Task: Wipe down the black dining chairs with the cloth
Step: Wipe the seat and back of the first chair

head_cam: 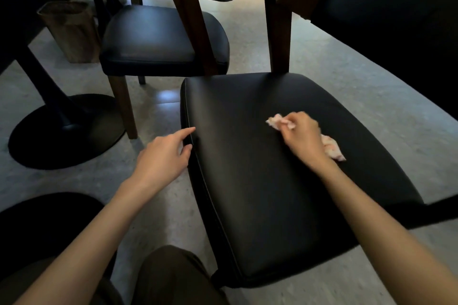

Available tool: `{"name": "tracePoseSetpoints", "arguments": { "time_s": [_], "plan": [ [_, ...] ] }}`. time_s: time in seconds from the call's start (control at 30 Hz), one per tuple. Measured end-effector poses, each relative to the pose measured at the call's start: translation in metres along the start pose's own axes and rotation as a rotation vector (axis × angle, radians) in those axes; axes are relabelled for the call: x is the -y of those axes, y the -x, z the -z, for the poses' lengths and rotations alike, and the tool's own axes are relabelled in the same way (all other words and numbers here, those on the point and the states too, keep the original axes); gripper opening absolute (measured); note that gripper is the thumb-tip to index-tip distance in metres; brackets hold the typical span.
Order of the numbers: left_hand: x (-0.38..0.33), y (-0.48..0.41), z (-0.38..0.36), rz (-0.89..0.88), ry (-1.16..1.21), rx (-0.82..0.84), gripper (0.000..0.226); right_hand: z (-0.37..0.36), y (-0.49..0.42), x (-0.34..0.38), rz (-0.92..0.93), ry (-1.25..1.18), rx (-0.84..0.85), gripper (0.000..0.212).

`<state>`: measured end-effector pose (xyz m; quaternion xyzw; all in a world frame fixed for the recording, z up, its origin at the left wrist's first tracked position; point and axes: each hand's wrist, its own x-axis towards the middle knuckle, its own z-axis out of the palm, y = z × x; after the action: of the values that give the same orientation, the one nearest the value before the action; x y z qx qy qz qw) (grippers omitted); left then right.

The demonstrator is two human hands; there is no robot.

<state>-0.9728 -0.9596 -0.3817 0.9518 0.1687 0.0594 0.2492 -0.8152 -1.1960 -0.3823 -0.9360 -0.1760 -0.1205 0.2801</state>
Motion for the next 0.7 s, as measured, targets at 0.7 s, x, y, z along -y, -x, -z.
{"name": "tracePoseSetpoints", "arguments": {
  "time_s": [0.7],
  "plan": [
    [-0.018,0.013,-0.035,-0.179,0.038,-0.083,0.038,-0.016,0.137,0.061,0.238,-0.146,0.079,0.023]
  ]
}}
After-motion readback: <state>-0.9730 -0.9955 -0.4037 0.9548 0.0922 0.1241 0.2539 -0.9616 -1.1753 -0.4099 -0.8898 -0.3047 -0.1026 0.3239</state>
